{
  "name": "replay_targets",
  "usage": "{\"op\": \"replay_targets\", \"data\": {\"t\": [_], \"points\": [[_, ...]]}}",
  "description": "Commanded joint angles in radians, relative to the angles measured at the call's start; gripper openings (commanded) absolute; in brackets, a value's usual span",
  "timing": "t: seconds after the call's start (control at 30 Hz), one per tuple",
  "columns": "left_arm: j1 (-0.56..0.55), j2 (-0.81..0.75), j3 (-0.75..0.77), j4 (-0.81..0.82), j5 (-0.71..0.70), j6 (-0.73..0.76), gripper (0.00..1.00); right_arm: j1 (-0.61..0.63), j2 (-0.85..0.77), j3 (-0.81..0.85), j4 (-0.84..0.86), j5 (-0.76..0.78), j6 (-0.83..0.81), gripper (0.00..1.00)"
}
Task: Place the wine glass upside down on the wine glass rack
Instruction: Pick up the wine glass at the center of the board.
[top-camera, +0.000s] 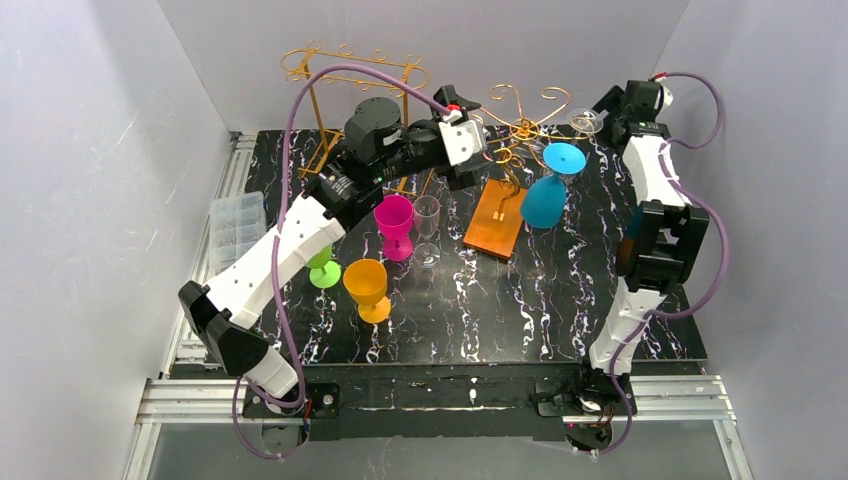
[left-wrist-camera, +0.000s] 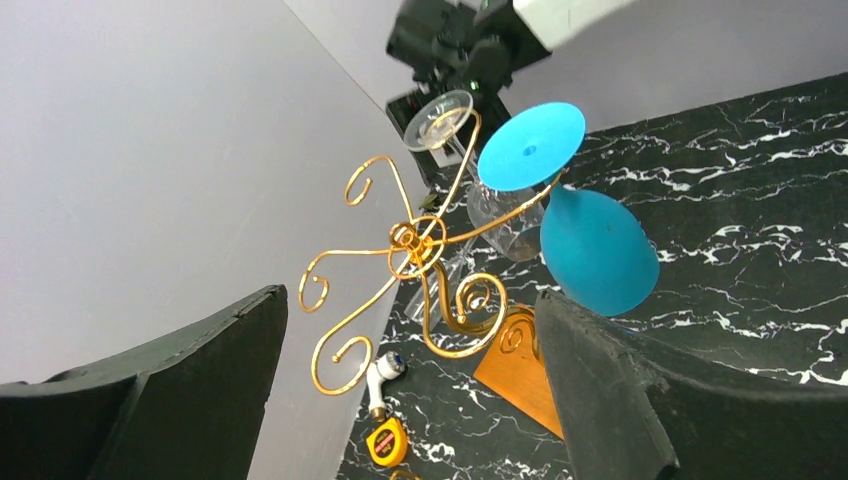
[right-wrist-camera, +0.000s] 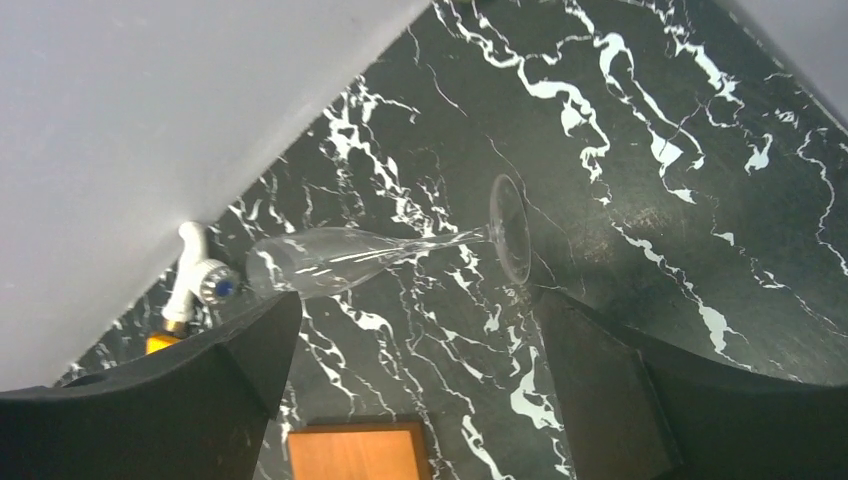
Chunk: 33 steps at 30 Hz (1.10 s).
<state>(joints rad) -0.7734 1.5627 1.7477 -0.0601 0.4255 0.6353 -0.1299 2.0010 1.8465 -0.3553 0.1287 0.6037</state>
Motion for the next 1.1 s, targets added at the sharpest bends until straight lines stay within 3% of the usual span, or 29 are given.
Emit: {"op": "replay_targets", "data": {"t": [0.0,0.47,0.7,1.07], "points": [[0.005,-0.068,0.038,-0.011,-0.006,-0.015,0.93,-0.001,0.067,0.027,0.029,-0.007,-0.062,0.98],[0.011,-0.07,0.023,-0.029,-0.011,0.01,0.93,0.06,0.279,0.223,-0.069,0.056,-0.286,0.98],[0.018,-0.072,-0.001,-0.018,-0.011,0.015,0.93,0.059,0.261,0.063,-0.002,0.116,-0.229,0.98],[0.035,-0.085,-0.029,-0.023,0.004,0.017,0.93,0.013,0.252,-0.017,0.058,0.158,-0.054,0.98]]}}
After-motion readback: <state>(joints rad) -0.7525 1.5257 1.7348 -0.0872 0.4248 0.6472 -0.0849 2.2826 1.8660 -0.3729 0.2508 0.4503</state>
